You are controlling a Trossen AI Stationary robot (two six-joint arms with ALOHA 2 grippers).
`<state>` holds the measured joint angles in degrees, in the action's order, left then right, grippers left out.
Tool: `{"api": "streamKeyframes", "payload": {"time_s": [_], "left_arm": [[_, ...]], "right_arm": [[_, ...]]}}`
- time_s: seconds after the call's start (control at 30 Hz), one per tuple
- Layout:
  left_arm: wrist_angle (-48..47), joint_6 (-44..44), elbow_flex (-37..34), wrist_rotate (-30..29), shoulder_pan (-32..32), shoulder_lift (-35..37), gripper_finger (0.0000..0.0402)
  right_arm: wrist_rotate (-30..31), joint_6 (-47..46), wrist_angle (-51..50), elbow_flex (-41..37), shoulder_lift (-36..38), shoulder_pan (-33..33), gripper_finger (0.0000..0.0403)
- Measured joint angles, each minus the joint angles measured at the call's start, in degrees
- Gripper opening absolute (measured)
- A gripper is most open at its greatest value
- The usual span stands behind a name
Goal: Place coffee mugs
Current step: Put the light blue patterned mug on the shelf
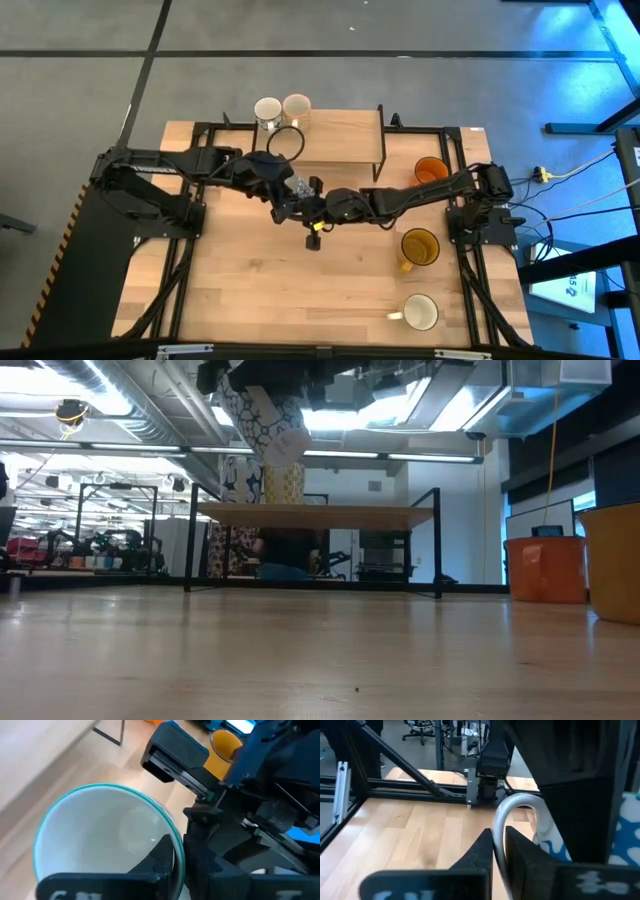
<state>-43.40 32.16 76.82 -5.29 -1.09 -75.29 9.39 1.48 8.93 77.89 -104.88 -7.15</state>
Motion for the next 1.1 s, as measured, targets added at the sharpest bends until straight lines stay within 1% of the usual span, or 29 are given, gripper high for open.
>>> {"api": "streamKeyframes", "payload": {"time_s": [0.1, 0.17, 0.27, 0.37, 0.53, 0.6, 0.77, 0.93, 0.97, 1.1], "left_arm": [[0.62, -0.83, 0.12, -0.83, 0.12, 0.06, 0.0051], [0.83, -0.95, 0.37, -0.94, 0.08, 0.83, 0.0067], [0.6, -1.23, 0.37, -0.51, 0.41, 2.89, 0.0089], [-0.35, -2.21, 0.37, -0.07, 1.11, 6.05, 0.0102], [-1.96, -2.93, 0.37, -0.04, 2.0, 12.31, 0.0105], [-2.6, -4.54, 0.33, 0.08, 2.0, 15.09, 0.0104], [-4.48, -7.28, 0.28, 0.01, 1.98, 21.77, 0.0104], [-6.44, -7.61, 0.26, -3.0, 2.0, 27.14, 0.0104], [-6.89, -8.39, 0.26, -3.4, 1.99, 28.05, 0.0104], [-7.3, -11.13, 0.25, -5.33, 2.0, 30.2, 0.0104]], "right_arm": [[-0.51, -1.19, 1.57, -0.06, -0.06, 0.11, 0.0005], [-1.01, -1.14, 1.7, -0.35, -0.38, 0.07, 0.0004], [-2.4, -0.69, 2.34, -0.39, -0.2, 0.08, 0.0003], [-3.03, 0.26, 3.34, -0.31, 0.41, 0.4, 0.0002], [-4.47, 1.64, 3.32, -0.33, 1.43, 1.53, 0.0001], [-4.96, 2.12, 3.83, -0.32, 2.52, 2.51, 0.0001], [-7.84, 3.36, 4.78, -0.85, 5.57, 7.03, 0.0001], [-10.57, 3.64, 5.5, -2.99, 8.42, 12.87, 0.0001], [-10.93, 3.66, 7.4, -3.76, 8.66, 14.02, 0.0001], [-15.46, 3.25, 14.62, -8.43, 9.63, 19.05, 0.0]]}}
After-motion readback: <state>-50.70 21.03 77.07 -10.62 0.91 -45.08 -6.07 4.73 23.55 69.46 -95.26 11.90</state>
